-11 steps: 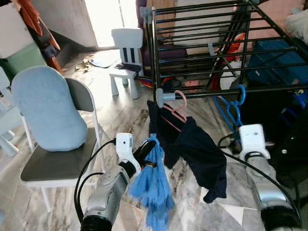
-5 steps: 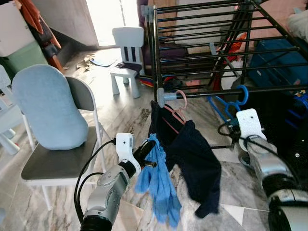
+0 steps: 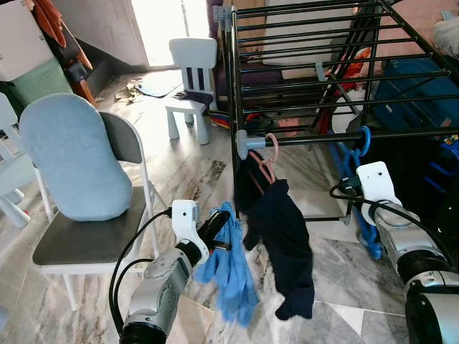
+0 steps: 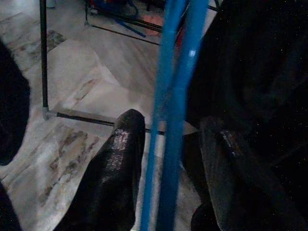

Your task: Hang hanger

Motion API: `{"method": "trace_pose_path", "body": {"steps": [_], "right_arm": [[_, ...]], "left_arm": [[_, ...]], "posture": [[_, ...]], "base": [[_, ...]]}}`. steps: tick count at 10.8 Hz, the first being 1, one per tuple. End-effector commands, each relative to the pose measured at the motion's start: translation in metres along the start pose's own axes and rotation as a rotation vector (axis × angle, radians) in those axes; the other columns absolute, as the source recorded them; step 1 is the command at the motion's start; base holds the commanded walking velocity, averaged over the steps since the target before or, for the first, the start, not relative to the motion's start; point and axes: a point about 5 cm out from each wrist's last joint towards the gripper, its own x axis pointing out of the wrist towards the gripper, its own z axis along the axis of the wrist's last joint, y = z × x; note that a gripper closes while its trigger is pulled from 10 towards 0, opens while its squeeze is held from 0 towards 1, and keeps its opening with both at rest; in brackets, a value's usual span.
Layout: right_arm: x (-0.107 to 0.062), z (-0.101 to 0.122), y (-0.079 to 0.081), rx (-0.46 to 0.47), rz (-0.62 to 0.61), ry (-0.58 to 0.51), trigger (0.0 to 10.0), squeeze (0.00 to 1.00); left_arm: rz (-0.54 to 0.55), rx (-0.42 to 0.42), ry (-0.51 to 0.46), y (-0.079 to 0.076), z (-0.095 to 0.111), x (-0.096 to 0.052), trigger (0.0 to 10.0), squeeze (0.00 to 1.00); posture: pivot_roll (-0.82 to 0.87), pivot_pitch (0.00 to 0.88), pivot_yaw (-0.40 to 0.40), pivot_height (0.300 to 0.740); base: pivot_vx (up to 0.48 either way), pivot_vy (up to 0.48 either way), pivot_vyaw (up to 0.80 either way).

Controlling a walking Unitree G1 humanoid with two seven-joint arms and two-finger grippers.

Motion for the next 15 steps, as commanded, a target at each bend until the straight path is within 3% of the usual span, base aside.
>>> {"method": "trace_pose_path", "body": {"steps": [1,5,8,10,14,15], "right_arm": [[0.001,0.008,-0.003,-0.005,-0.004,-0.02,0.0,0.0],[0.002,0.01,-0.001,-0.005,0.009,-0.035,0.0,0.0],[0.0,0.026,0.0,0.012,-0.016,-0.168,0.0,0.0],[-0.003,0.023,0.004,0.034,-0.028,-0.196,0.0,0.0],[-0.028,0.013,0.011,0.09,-0.083,-0.342,0.0,0.0],[-0.033,0.002,0.017,0.106,-0.08,-0.321,4.9,0.0]], "left_arm": [[0.004,0.02,-0.009,0.0,0.004,0.0,10.0,0.0],[0.017,0.023,-0.005,0.0,0.003,0.0,10.0,0.0],[0.062,0.054,0.016,0.005,0.001,0.001,10.0,0.0],[0.058,0.059,0.023,0.003,0.0,0.001,10.0,0.0],[0.072,0.091,0.029,0.006,0.0,-0.004,10.0,0.0],[0.076,0.099,0.034,0.006,0.0,-0.005,10.0,0.0]], "posture": [[-0.21,0.0,0.083,0.74],[-0.21,0.0,0.076,0.74],[-0.21,0.0,0.076,0.74],[-0.22,0.0,0.082,0.74],[-0.22,0.0,0.085,0.74],[-0.22,0.0,0.085,0.74]], "base": [[0.0,0.0,0.0],[0.0,0.0,0.0],[0.0,0.0,0.0],[0.0,0.0,0.0],[0.0,0.0,0.0],[0.0,0.0,0.0]]}}
